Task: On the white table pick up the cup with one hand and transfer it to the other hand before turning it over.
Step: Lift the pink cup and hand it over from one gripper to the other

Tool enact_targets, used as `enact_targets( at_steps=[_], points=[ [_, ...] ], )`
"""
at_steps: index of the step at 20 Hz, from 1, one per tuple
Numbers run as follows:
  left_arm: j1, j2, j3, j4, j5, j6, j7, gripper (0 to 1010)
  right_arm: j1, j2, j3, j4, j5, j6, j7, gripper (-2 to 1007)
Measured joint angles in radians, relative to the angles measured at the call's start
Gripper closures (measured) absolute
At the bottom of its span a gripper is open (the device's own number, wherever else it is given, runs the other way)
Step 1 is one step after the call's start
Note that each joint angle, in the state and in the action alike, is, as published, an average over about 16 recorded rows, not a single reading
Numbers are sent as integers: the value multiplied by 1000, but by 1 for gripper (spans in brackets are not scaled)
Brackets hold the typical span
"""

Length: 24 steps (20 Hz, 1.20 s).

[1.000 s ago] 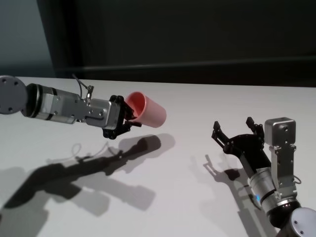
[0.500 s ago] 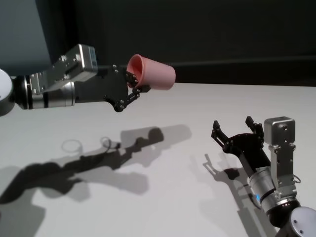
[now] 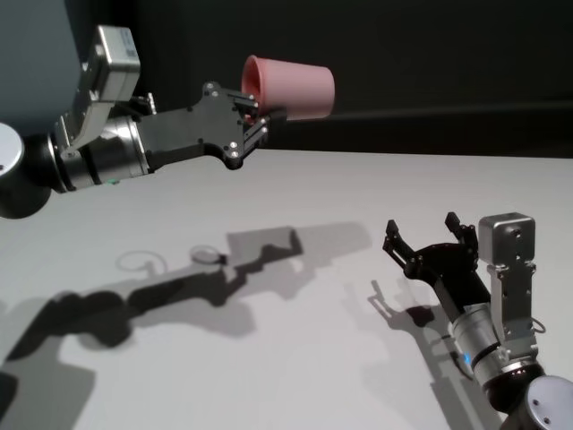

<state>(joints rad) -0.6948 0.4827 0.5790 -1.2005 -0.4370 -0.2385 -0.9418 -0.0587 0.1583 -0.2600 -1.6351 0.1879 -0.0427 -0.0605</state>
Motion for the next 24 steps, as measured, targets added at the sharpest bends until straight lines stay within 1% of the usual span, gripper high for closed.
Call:
enact_targets(
  at_steps=[2,5,10,13,17,21,24],
  points=[
    [1,-15,-8,14,-38,2,-6,958,0,0,0,0,0,0,0,5],
    [1,-35,-17,33,-86,7,-12,958,0,0,0,0,0,0,0,5],
    [3,-65,-27,58,-151,13,-19,958,0,0,0,0,0,0,0,5],
    [6,-83,-31,71,-184,15,-22,958,0,0,0,0,0,0,0,5],
    [11,-105,-33,86,-216,12,-24,958,0,0,0,0,0,0,0,5],
    [14,-126,-31,101,-238,7,-28,958,0,0,0,0,0,0,0,5],
    [14,-142,-27,114,-249,2,-32,958,0,0,0,0,0,0,0,5]
  ],
)
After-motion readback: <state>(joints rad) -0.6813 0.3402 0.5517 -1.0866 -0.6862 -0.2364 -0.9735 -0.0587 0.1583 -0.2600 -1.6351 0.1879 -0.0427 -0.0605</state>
